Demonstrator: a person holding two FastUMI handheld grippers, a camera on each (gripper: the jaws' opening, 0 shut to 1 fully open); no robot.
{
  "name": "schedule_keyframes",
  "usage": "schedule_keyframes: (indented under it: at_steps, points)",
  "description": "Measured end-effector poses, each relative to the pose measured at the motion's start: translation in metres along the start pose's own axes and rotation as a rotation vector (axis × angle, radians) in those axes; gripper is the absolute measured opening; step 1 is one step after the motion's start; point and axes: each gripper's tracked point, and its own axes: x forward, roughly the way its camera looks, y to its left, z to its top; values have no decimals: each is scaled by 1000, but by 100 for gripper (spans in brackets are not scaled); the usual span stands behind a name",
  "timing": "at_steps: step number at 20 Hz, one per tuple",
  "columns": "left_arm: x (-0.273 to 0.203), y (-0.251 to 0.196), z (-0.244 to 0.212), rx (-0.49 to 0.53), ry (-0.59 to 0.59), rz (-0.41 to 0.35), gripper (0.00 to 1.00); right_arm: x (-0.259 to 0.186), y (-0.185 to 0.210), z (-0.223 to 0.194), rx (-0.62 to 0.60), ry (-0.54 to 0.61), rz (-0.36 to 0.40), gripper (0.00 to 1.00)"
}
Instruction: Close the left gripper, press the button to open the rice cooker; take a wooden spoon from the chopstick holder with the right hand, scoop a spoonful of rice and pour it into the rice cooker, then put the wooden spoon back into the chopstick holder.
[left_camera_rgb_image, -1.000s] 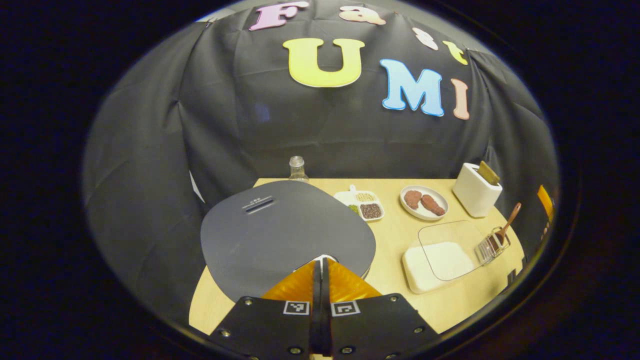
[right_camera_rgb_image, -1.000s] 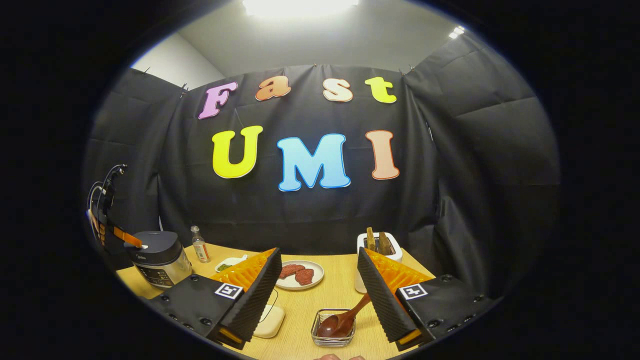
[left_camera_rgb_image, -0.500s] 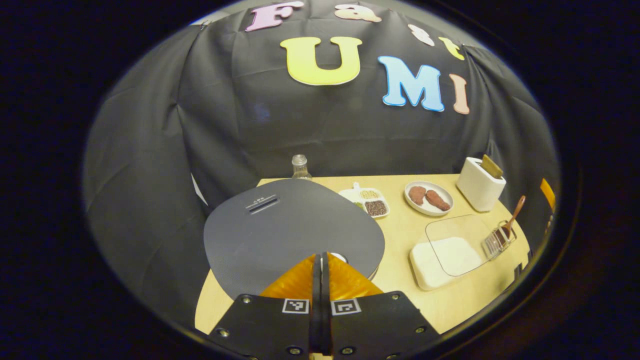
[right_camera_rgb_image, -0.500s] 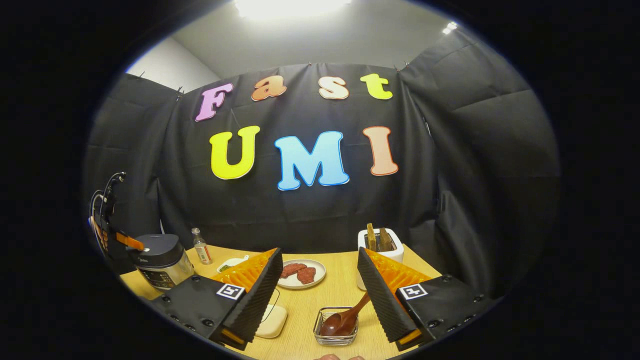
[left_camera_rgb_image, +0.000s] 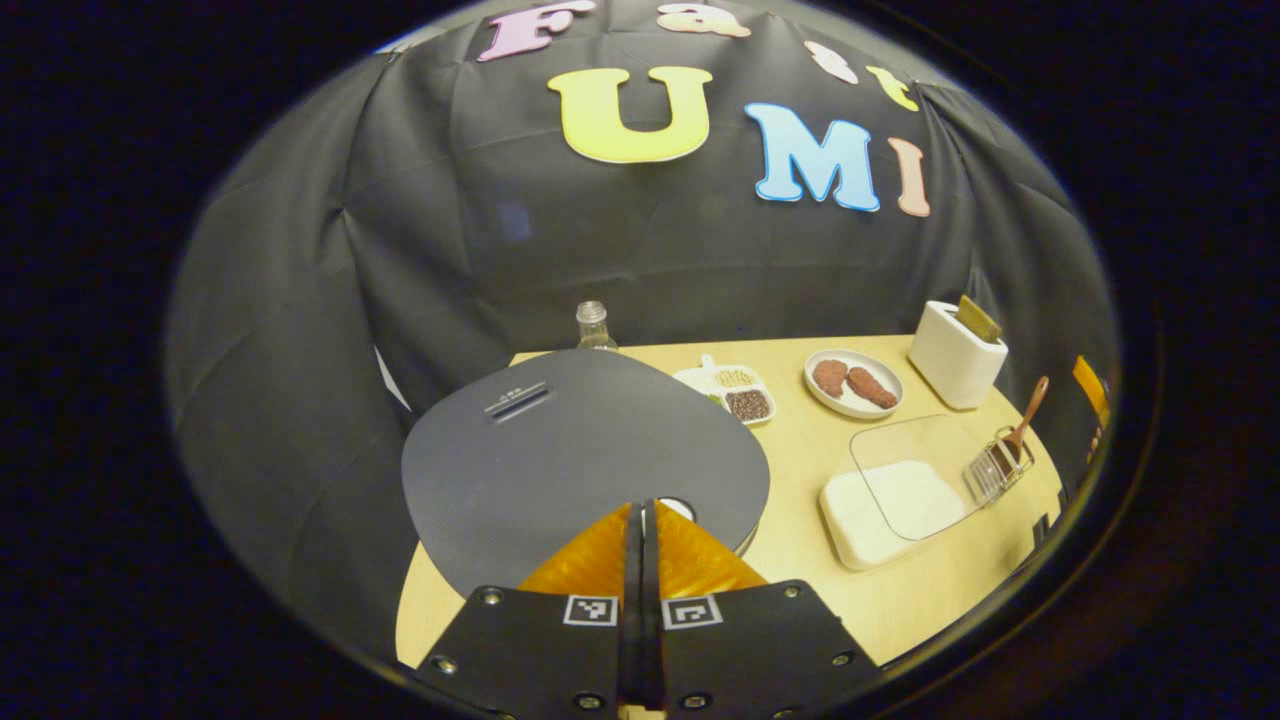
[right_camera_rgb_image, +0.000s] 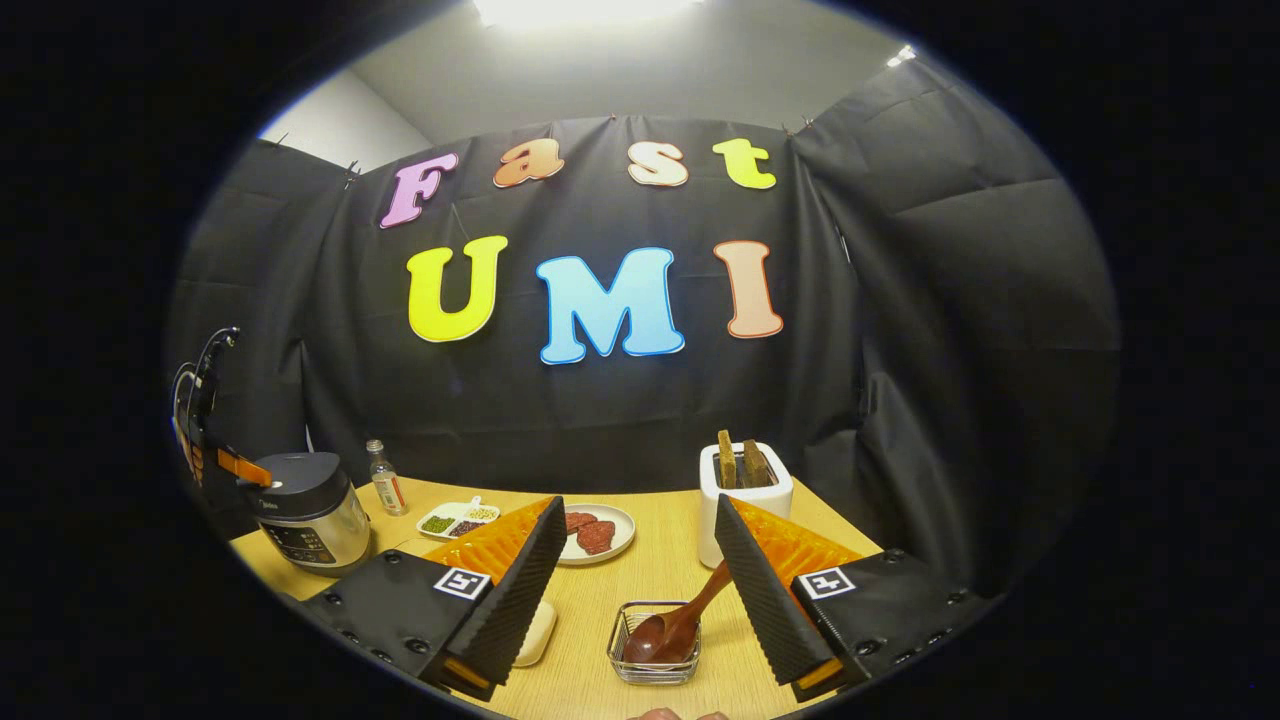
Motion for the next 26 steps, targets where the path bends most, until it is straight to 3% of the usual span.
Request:
schedule_keyframes:
  at_steps: [4, 6, 12, 15, 19, 22, 25, 26]
  points:
    - [-8, 4, 16, -5, -15, 3, 2, -1, -6, 7, 2, -7, -6, 96]
    - [-20, 9, 37, 15, -77, 26, 2, -3, -10, 10, -3, -12, -21, 95]
    - [-105, 39, 132, 138, -411, 274, 0, -7, -16, 20, 19, -33, -32, 93]
    - [-150, 14, 136, 94, -529, 247, 1, -7, -21, 20, 19, -27, -48, 93]
    - [-173, -20, 121, -52, -625, 126, 2, -7, -26, 19, 3, -15, -61, 96]
    - [-179, -32, 110, -77, -658, 63, 47, -7, -33, 22, -17, -7, -70, 96]
    - [-175, -39, 102, -74, -659, 82, 93, -2, -54, 26, -10, -8, -136, 92]
    - [-173, -45, 99, -77, -664, 81, 94, -1, -58, 26, 4, -3, -145, 92]
